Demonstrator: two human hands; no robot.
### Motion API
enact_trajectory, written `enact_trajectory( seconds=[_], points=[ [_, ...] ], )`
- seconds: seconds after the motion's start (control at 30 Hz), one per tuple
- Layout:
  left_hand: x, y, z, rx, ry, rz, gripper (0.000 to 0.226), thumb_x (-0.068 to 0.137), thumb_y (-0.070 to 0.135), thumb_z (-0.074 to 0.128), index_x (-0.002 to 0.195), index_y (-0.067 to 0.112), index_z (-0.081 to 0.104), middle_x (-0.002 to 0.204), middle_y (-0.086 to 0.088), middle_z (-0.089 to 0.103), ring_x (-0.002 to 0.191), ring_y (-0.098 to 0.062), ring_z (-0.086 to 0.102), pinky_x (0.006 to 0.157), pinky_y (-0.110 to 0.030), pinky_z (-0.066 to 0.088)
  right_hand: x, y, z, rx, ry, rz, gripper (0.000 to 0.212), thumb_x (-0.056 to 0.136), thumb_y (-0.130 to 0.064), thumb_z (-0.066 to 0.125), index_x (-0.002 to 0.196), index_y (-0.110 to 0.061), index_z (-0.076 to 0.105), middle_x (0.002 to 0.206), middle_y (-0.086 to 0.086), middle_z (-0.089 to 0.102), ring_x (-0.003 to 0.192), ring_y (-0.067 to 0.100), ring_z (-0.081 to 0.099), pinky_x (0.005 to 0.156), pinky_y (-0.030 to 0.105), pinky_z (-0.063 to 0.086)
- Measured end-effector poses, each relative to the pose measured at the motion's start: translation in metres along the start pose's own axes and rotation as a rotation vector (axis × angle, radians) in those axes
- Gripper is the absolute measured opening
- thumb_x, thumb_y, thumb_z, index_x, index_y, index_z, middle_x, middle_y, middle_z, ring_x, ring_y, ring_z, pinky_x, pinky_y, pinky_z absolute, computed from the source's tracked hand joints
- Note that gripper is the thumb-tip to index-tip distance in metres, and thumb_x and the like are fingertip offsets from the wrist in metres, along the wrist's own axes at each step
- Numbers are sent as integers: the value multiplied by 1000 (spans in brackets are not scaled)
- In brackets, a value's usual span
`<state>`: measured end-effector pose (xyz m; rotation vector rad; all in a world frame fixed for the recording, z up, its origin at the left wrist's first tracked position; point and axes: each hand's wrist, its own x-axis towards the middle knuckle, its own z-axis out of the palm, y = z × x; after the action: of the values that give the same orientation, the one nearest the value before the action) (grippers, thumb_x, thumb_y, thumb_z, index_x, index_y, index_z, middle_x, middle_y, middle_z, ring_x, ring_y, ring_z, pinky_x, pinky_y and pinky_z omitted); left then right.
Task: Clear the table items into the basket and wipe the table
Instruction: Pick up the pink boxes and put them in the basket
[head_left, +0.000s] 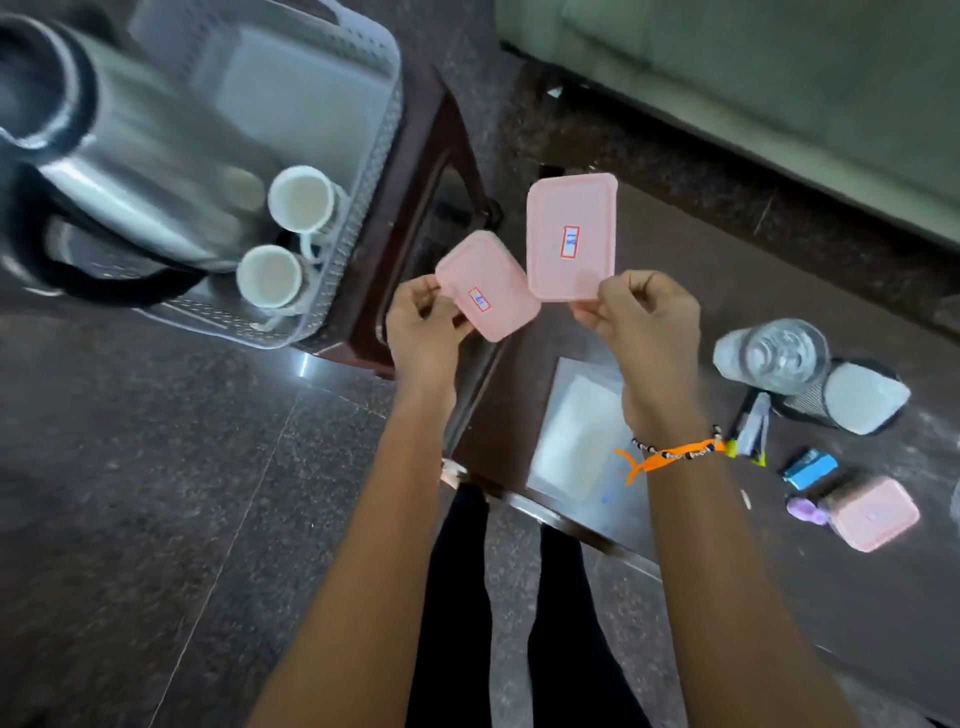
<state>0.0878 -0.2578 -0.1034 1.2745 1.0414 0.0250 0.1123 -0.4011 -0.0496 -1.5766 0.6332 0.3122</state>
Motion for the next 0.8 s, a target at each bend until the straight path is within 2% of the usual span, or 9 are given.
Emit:
enact_trajectory(
  seconds=[0.1,0.2,0.27,0.33,0.47,0.53,0.67,0.8],
  points=[
    [21,32,-35,5,63,83,10,92,3,48,94,11,53,87,-3,61,77,-12,62,61,-20,57,-4,-6,33,17,-66,-12,19,85,-5,54,68,-14,53,77,4,66,63,6,69,66,18,56],
    [53,70,-65,173,144,212,11,88,4,53,96,7,60,86,-6,62,81,-18,59,74,-38,56,-10,-9,70,-4,-113,-9,19,84,-2,54,68,-13,54,76,7,63,64,11,68,64,17,56],
    [72,92,-70,410,206,339,19,86,7,54,102,3,64,98,-13,68,86,-20,60,81,-33,51,-12,-7,85,-24,-116,4,18,83,-2,55,69,-13,55,77,9,63,66,13,68,67,20,57],
    [91,116,-69,626,243,488,24,86,9,52,106,4,65,106,-11,69,95,-21,62,83,-26,45,-14,-5,99,-34,-117,14,17,83,-2,55,69,-12,55,79,12,63,66,13,67,69,21,58],
    [135,158,-51,828,186,650,26,86,3,43,105,2,61,111,-13,64,104,-24,57,81,-26,37,-15,-2,117,-26,-102,34,15,82,-3,56,70,-12,56,79,10,65,65,11,69,72,24,59],
    [159,169,-40,887,165,615,30,86,4,41,108,2,61,116,-14,63,109,-25,56,85,-27,36,-15,0,122,-27,-88,50,13,82,-4,57,72,-11,57,80,9,67,66,10,69,74,25,59],
    [194,164,-23,916,109,415,32,88,7,40,112,5,61,122,-15,62,116,-30,55,90,-31,41,-10,-1,136,-20,-81,63,14,84,-2,56,74,-12,55,89,14,65,74,16,69,69,20,59],
    [202,147,-26,839,51,258,31,88,4,43,111,7,63,121,-14,63,114,-28,57,90,-28,44,3,-9,156,2,-86,44,14,84,0,55,75,-12,55,83,12,62,72,15,67,71,22,59]
  ],
)
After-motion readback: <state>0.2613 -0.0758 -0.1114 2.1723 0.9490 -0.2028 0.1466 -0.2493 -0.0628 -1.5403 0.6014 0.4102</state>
